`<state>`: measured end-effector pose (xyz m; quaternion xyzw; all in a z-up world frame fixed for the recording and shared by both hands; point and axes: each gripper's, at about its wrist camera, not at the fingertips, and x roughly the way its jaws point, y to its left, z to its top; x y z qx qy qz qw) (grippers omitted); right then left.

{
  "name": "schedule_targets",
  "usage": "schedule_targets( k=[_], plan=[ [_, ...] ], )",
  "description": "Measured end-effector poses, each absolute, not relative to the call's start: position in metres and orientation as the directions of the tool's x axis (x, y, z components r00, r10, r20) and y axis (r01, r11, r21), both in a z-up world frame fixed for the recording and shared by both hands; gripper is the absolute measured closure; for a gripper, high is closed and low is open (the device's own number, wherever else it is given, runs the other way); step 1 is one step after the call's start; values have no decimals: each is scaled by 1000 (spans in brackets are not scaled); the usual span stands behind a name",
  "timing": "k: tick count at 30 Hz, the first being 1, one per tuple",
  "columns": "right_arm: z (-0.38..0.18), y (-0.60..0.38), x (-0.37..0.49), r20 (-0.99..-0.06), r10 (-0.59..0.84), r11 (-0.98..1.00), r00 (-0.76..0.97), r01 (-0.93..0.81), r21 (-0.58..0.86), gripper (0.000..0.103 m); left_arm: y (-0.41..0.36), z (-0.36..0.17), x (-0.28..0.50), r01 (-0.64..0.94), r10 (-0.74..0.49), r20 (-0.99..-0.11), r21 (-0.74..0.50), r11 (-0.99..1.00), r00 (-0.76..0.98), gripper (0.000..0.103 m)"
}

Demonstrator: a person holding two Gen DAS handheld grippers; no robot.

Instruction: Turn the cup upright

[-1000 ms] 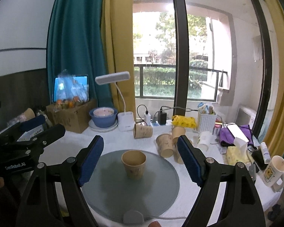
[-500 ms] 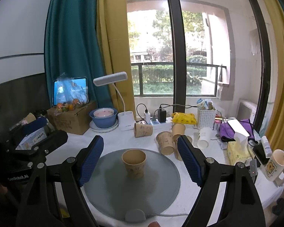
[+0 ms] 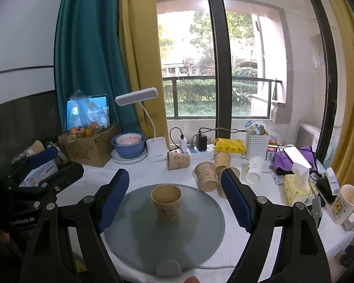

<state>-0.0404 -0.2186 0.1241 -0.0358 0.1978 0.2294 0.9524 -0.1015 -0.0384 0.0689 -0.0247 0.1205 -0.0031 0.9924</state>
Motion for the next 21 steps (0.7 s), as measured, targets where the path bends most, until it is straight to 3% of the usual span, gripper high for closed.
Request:
schedule_targets(
  k=[21],
  plan=[
    [123, -218, -40, -395, 423, 892, 816, -452, 22, 20, -40, 70, -102, -2, -10, -240, -50, 999, 971, 6]
  ],
)
